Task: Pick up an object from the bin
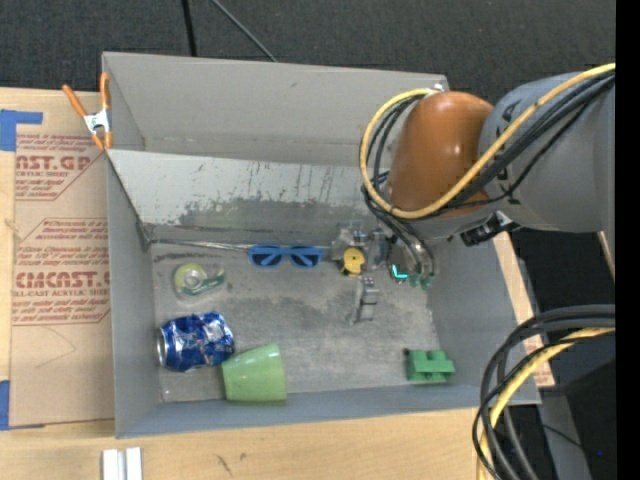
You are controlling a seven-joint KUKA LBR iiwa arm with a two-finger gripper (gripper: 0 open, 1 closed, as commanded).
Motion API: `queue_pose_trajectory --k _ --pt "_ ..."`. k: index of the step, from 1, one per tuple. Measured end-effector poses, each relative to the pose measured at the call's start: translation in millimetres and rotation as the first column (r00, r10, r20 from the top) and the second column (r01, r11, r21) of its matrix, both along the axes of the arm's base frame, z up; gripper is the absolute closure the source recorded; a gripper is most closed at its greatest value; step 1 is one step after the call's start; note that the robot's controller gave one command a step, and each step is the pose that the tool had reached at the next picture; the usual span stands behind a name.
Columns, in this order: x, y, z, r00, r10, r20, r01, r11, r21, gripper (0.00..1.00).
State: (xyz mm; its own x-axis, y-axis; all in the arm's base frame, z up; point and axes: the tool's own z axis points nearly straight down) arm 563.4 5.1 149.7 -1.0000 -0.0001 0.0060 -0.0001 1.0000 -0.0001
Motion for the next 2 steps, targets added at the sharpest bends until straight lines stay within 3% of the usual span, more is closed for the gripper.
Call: queue_pose_trajectory --k 1,2 --pt "-63.9 -34 -85 0.999 0.046 -0.004 -0.046 0.999 0.000 0.00" --pt "-76.3 -95 -33 0.977 0.214 0.007 -0.214 0.977 -0.002 0.00"
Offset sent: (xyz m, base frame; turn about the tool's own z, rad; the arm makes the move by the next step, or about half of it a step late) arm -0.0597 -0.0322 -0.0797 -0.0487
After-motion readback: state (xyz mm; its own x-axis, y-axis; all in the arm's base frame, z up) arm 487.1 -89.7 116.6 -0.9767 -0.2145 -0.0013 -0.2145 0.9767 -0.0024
